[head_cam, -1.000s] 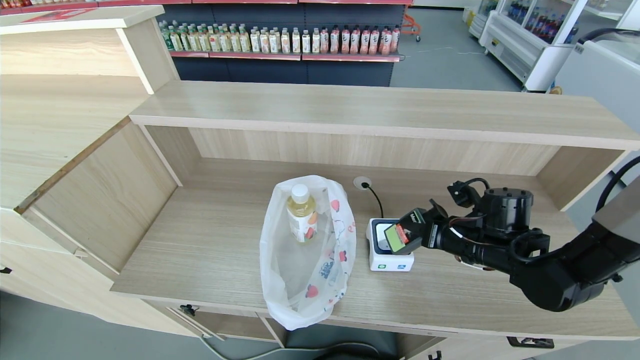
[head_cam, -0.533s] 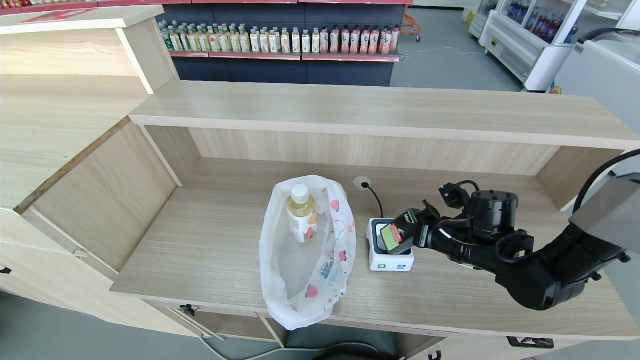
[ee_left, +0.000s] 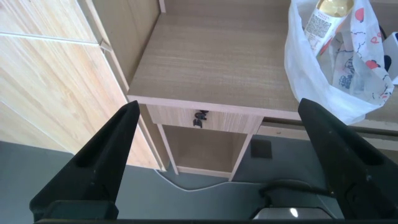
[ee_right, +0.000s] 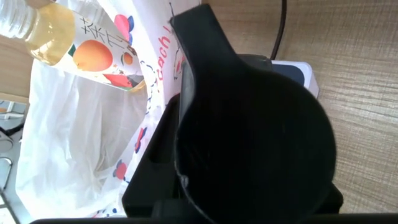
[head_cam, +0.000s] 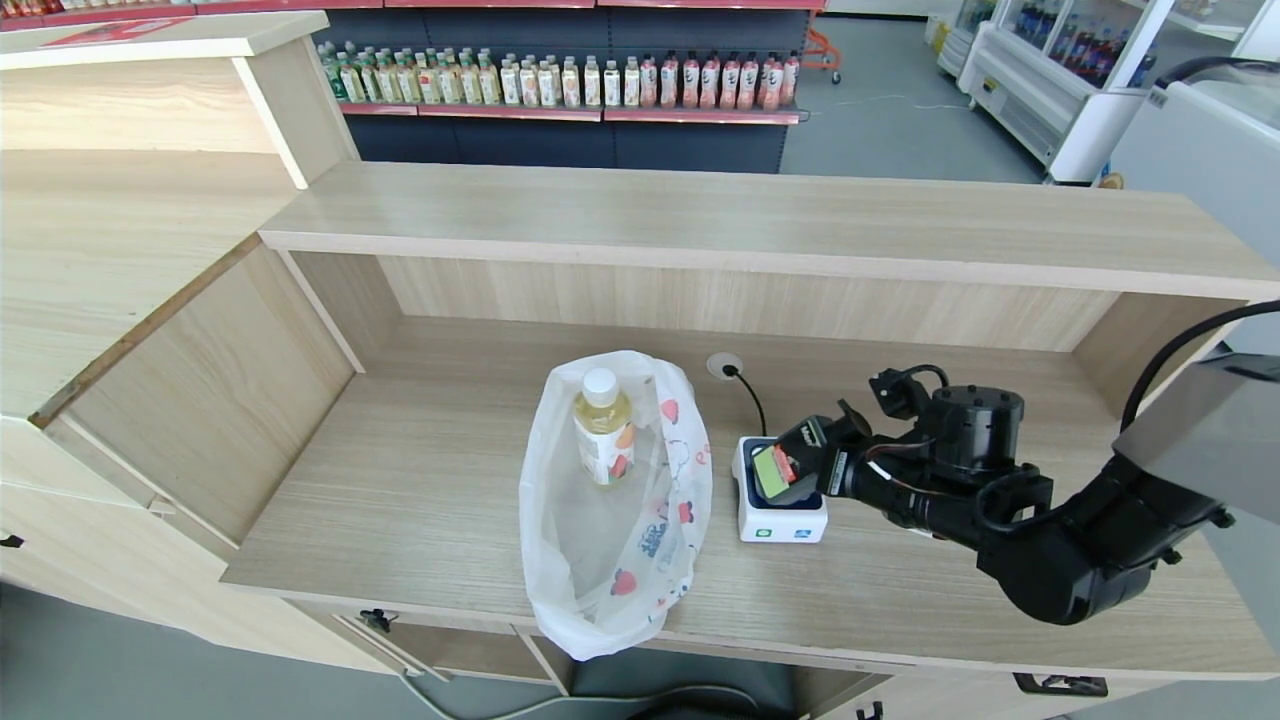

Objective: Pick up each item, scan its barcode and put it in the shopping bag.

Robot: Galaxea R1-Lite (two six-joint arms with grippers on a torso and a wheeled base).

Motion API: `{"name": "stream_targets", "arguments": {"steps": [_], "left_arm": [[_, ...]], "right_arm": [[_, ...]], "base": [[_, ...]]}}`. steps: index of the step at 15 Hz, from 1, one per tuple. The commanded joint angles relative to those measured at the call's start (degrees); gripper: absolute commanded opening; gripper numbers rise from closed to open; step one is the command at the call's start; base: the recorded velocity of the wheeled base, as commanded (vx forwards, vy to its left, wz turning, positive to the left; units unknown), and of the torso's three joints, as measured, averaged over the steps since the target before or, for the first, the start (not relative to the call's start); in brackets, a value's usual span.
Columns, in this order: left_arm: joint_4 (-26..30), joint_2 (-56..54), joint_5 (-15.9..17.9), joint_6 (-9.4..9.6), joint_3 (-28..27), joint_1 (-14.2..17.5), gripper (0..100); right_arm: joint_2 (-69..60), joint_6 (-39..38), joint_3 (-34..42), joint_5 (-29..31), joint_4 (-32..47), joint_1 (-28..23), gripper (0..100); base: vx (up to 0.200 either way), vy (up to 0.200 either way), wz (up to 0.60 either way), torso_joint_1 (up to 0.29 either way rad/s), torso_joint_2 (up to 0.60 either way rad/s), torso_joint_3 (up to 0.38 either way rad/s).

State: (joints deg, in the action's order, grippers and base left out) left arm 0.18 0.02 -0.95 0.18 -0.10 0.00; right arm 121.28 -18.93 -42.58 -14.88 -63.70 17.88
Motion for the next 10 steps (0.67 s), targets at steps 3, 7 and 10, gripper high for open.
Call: {"name": "stream_targets", "arguments": {"steps": [3, 7, 10], "left_arm": [[0.0, 0.0, 0.0, -0.01, 0.0, 0.0, 100], [0.0, 0.0, 0.0, 0.08, 0.0, 0.0, 100], [0.0, 0.0, 0.0, -0.01, 0.0, 0.0, 100]], "right_arm": [[0.0, -0.1, 0.0, -0.1, -0.1, -0.1, 0], [-5.2, -3.0, 0.0, 0.0, 0.3, -0.2, 0], [-18.6, 12.1, 3.8, 1.1, 7.2, -2.7, 0]], "base": [[0.0, 0.0, 0.0, 0.0, 0.0, 0.0], [0.0, 0.0, 0.0, 0.0, 0.0, 0.0], [0.0, 0.0, 0.0, 0.0, 0.0, 0.0]]}}
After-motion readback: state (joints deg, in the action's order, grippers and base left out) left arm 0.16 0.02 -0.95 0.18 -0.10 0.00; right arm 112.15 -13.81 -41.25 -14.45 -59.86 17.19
